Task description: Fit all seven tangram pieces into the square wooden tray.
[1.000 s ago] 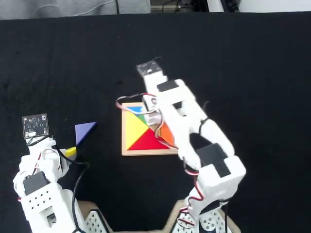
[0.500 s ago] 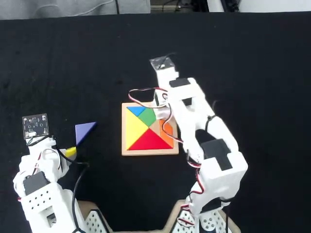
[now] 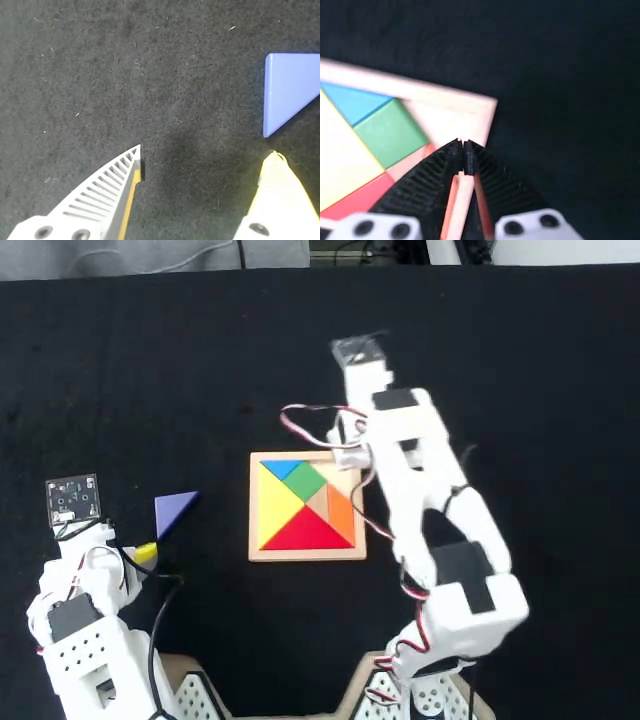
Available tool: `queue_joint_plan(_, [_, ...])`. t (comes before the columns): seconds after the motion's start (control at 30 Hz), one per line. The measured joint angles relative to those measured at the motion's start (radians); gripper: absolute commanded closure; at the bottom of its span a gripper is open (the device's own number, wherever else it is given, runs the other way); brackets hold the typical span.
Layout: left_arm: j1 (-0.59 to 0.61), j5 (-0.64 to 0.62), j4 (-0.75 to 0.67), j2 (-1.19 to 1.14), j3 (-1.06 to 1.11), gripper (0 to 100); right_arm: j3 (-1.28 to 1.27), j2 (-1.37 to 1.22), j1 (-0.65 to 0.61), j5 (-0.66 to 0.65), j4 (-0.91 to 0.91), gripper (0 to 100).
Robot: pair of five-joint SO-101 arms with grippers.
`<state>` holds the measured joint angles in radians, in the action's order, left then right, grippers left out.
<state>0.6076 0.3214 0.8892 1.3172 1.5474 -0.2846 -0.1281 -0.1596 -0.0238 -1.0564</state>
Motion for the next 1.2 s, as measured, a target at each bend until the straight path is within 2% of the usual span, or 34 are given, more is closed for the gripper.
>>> queue_joint_plan(0.27, [-0.034, 0.0, 0.025, -0.002, -0.021, 64, -0.166, 0.038, 0.051, 0.018, 0.201, 98.7])
queue_joint_plan(0.5, [-0.196, 0.064, 0.385, -0.002, -0.416, 64, -0.166, 0.038, 0.052, 0.018, 0.215, 98.7])
queue_joint_plan(0.63, [-0.282, 0.129, 0.482, -0.041, -0.601, 64, -0.166, 0.038, 0.052, 0.018, 0.215, 98.7])
queue_joint_plan(0.8, [-0.282, 0.166, 0.493, -0.322, -0.724, 64, -0.169, 0.038, 0.101, 0.018, 0.215, 98.7])
queue_joint_plan(1.03, [-0.325, 0.466, 0.47, -0.815, -0.922, 64, -0.169, 0.038, 0.126, 0.018, 0.218, 98.7])
queue_joint_plan(1.2, [-0.327, 0.522, 0.364, -0.997, -0.987, 64, -0.169, 0.038, 0.13, 0.018, 0.227, 98.7])
